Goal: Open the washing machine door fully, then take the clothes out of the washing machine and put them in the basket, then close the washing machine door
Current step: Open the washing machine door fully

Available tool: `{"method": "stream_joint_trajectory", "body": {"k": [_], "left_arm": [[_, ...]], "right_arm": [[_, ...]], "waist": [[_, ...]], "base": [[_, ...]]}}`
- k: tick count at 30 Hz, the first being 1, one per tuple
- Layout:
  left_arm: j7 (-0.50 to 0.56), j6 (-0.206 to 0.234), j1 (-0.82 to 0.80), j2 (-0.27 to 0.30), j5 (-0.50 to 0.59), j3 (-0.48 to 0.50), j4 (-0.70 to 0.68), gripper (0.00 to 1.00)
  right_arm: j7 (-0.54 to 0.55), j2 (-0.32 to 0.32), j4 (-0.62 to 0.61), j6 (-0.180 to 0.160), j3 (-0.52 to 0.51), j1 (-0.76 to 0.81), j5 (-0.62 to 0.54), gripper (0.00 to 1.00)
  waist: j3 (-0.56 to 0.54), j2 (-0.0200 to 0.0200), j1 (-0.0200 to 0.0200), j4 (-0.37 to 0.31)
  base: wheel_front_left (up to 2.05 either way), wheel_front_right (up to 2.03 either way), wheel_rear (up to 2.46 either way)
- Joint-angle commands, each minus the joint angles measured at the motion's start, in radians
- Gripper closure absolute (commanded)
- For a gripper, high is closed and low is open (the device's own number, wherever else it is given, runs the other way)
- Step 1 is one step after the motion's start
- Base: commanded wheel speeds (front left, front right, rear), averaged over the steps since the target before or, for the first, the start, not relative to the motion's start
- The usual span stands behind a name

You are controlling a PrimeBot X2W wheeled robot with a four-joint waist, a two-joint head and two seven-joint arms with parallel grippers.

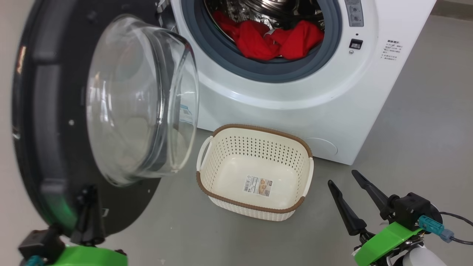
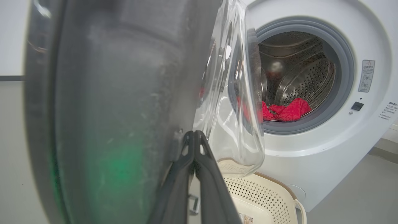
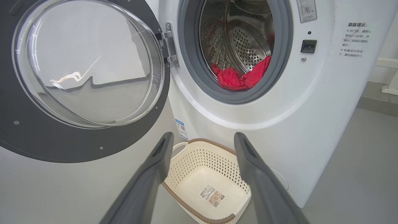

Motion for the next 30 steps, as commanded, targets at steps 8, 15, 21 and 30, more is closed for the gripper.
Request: {"method": "stream_joint_trajectory", "body": {"k": [8, 15, 21, 30], "left_arm": [[-0.009, -0.018, -0.126, 0.051, 0.040, 0.176, 0.024, 1.00], [-0.009, -0.037, -0.183, 0.073, 0.071, 0.261, 0.099, 1.00], [-0.009, -0.045, -0.219, 0.079, 0.093, 0.317, 0.144, 1.00], [-0.009, -0.046, -0.297, 0.111, 0.141, 0.429, 0.227, 1.00]], "right_arm": [[-0.009, -0.031, -0.035, 0.006, 0.021, -0.025, -0.010, 0.00], [-0.009, -0.042, -0.040, 0.006, 0.025, -0.035, -0.012, 0.00], [-0.009, -0.046, -0.041, 0.006, 0.027, -0.043, -0.013, 0.00], [-0.009, -0.052, -0.044, 0.006, 0.028, -0.066, -0.019, 0.00]], "waist": [[0.028, 0.0000, 0.0000, -0.009], [0.047, 0.0000, 0.0000, -0.020], [0.061, 0.0000, 0.0000, -0.027], [0.096, 0.0000, 0.0000, -0.037]], "base": [[0.00, 0.00, 0.00], [0.00, 0.00, 0.00], [0.00, 0.00, 0.00], [0.00, 0.00, 0.00]]}}
